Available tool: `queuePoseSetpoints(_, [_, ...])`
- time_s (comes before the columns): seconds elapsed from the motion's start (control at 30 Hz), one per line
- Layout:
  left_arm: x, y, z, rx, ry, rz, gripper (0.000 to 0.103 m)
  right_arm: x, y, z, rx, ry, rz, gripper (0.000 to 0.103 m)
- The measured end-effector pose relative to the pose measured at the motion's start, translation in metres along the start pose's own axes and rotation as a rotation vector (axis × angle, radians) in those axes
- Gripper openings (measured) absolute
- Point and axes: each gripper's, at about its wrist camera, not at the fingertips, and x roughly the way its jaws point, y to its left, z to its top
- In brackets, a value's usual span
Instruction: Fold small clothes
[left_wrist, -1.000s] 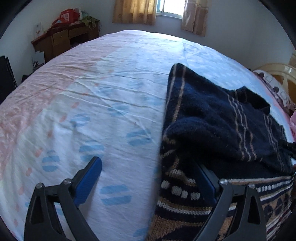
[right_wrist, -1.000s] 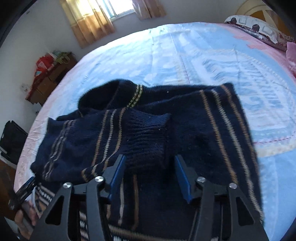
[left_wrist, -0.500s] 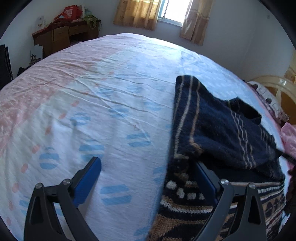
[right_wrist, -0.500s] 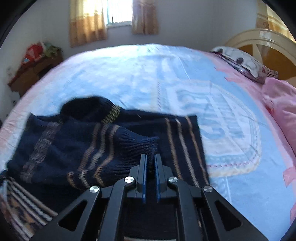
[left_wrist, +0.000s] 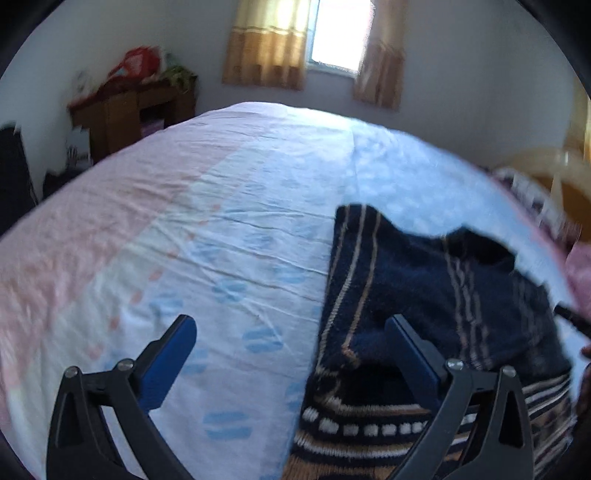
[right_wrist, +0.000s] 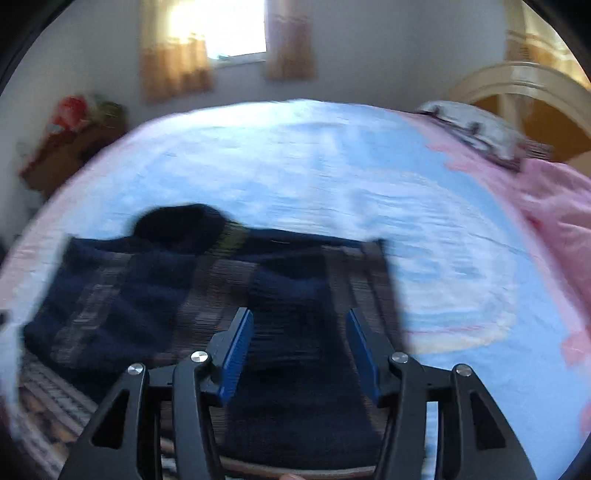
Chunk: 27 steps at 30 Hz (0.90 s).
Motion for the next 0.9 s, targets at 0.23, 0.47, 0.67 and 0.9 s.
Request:
queuePoseSetpoints(0.23, [0.035,0.01,-0.013,-0.008,0.149,0.055,0.103,0.044,0.042,-0.02,-0.09,0.128,0.004,0.053])
queuePoseSetpoints(0.47, [0.037,0.01,-0.013,0.0,0.14,0.051,0.103,0.032,0.039,-0.025,-0.092,0.115,0.004,0.053])
queuePoseSetpoints(0.67, [0.027,0.003,-0.017,0.031,0.136,0.062,0.103,0.021,0.046,-0.031,-0.138,0.103,-0.022,0.054])
queuePoseSetpoints(0.9, [0.019,-0.004,-0.023,0.065,0.151,0.063,0.103,0.009,0.039,-0.039,-0.086,0.093,0.012,0.055])
